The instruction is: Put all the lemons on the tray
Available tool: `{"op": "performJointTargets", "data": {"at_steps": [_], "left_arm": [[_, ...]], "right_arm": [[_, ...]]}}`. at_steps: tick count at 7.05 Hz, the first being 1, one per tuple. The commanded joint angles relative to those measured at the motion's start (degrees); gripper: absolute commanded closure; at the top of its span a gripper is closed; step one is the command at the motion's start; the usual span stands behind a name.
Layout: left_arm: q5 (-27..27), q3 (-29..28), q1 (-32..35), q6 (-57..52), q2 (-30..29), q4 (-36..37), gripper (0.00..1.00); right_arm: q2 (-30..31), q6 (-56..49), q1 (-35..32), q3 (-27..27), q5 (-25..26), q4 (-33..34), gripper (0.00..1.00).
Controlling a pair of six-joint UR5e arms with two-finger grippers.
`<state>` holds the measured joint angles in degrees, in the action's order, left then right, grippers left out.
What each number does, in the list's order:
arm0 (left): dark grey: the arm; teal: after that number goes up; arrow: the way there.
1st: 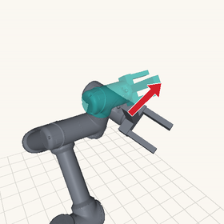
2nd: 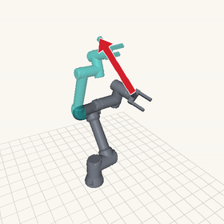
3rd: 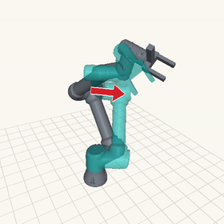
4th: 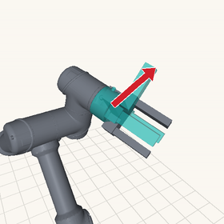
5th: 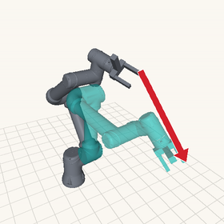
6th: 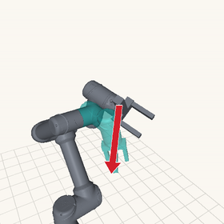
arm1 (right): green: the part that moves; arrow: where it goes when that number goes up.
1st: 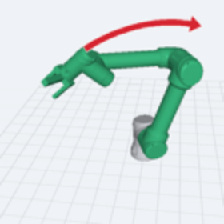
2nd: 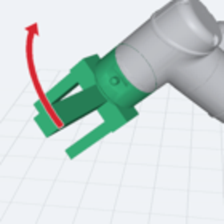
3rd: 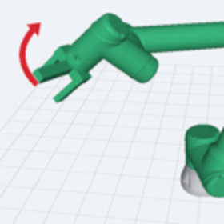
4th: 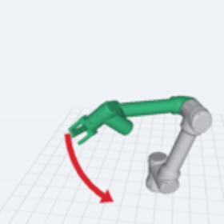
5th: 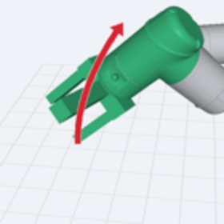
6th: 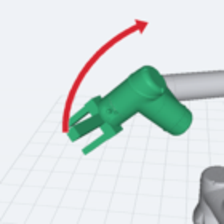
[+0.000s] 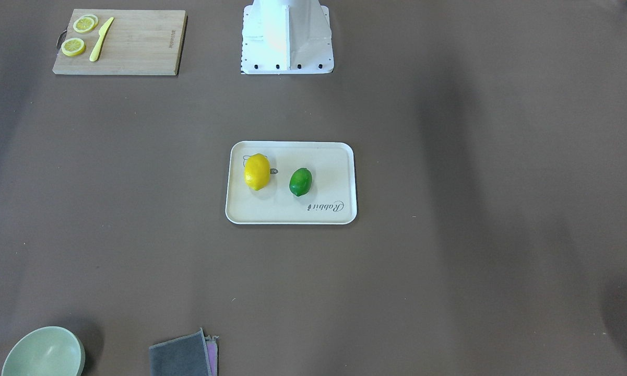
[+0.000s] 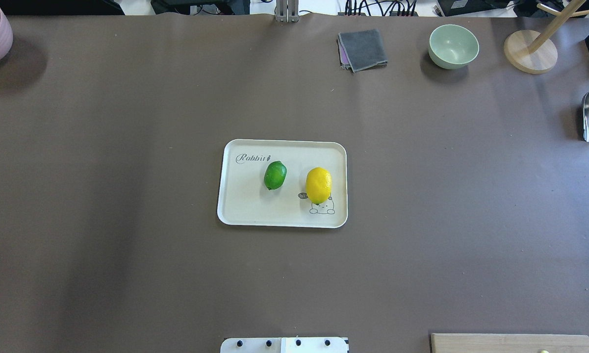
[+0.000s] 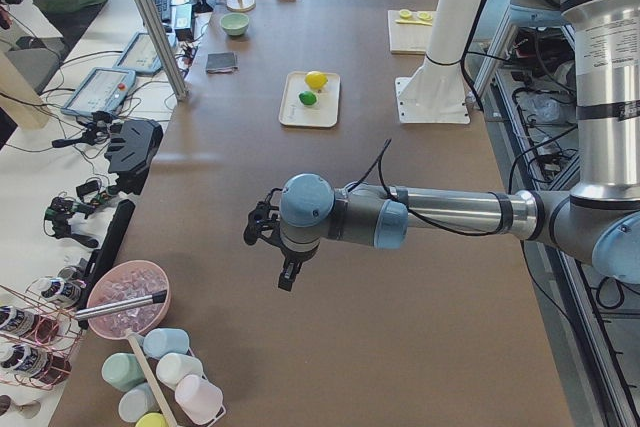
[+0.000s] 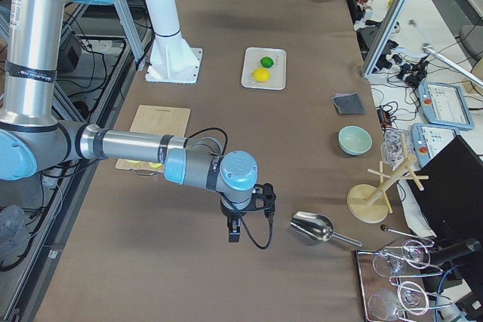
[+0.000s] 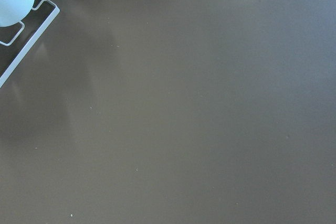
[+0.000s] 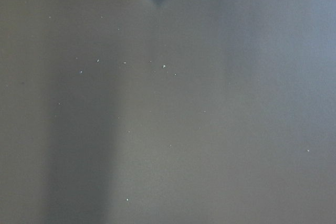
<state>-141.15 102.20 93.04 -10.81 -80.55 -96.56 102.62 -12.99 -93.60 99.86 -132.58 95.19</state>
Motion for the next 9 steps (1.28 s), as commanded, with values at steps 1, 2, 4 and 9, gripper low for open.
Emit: {"op": "performJointTargets", "data": {"at_steps": [1,2,4,9], "left_arm": [[0.00,0.11,0.04,0.00,-0.04,-0.03,0.01],[0.00,0.20,-0.05,-0.09,-0.04,-0.03,0.01],[0.00,0.20,-0.05,-0.09,-0.04,-0.12,0.01],[-0.09,0.29,-0.05,-0.09,0.05,-0.12,0.01]], "right_arm": [[0.56,-0.11,0.00,0.07,-0.49,0.00,0.00],[0.82,-0.19,0.00,0.16,-0.58,0.00,0.00],[1.53,-0.20,0.00,0.42,-0.75,0.00,0.00],[2.32,-0.28,0.00,0.51,-1.89,-1.84,0.00]]}}
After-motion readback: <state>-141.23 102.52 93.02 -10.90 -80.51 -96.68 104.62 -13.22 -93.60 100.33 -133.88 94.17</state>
